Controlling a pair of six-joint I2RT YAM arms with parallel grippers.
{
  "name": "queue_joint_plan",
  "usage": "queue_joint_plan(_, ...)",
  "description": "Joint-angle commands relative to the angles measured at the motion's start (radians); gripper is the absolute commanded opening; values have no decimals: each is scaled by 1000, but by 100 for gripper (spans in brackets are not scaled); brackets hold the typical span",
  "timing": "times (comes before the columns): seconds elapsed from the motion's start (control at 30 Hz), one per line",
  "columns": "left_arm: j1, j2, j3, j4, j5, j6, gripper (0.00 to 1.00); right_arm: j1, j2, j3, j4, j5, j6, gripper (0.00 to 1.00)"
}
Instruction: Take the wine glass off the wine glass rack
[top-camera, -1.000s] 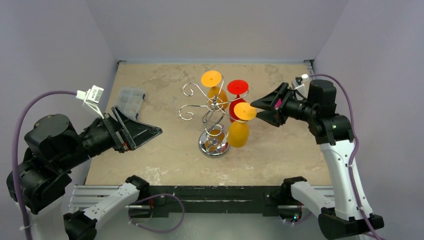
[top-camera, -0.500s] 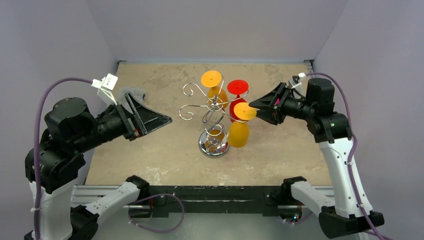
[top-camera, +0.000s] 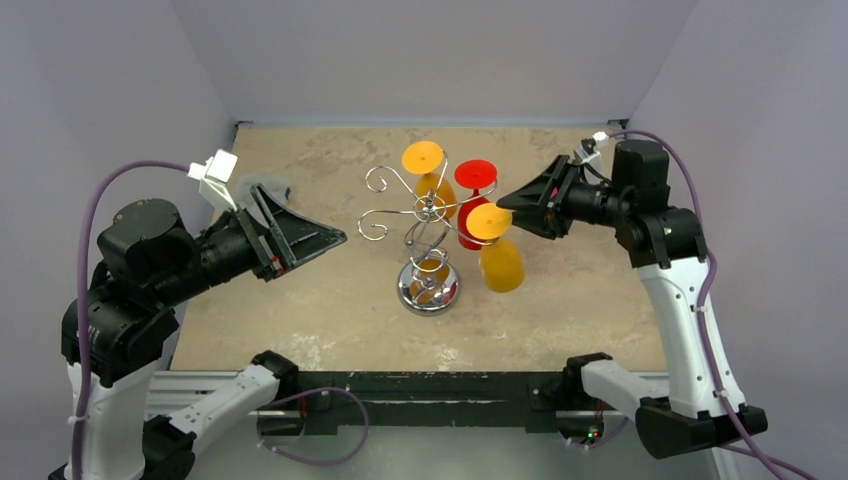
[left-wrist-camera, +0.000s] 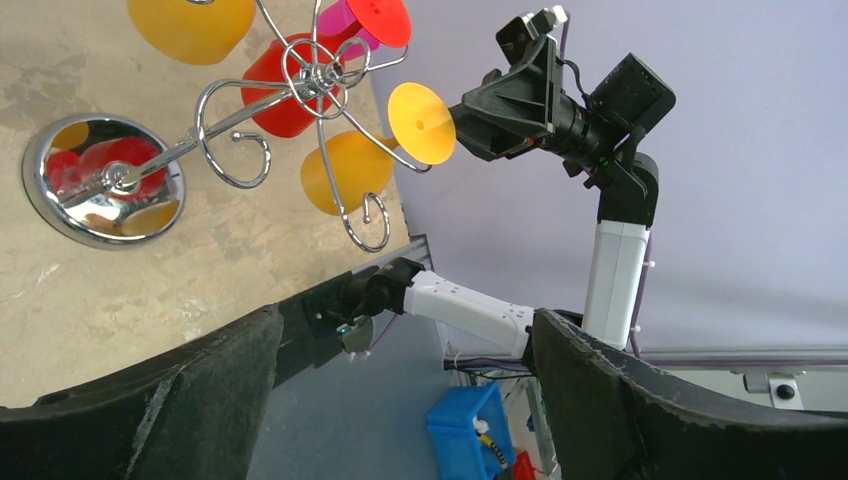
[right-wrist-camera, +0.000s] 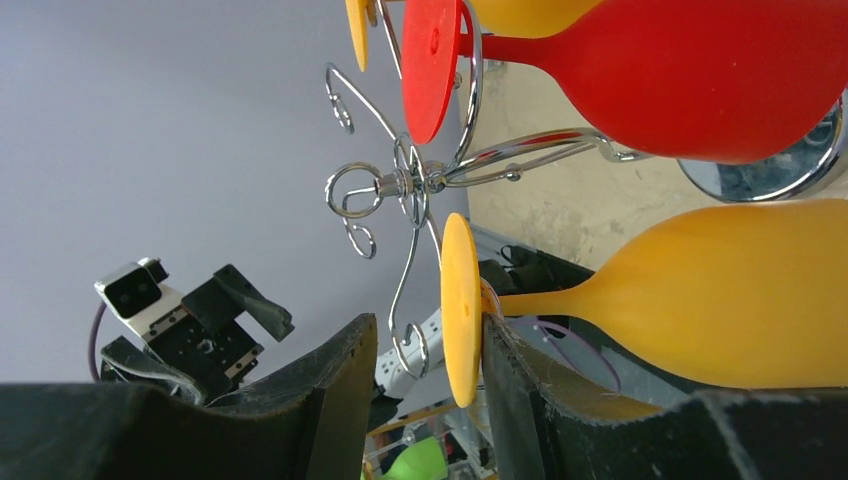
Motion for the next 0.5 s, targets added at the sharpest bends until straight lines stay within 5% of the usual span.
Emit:
queue_joint_plan(0.0, 5, -12, -15, 57, -5, -15, 92, 5, 5, 51, -45, -33, -46, 42)
queue_joint_plan(0.47, 5, -18, -54, 78, 2, -16, 91, 6, 1, 11, -39, -41, -58, 36)
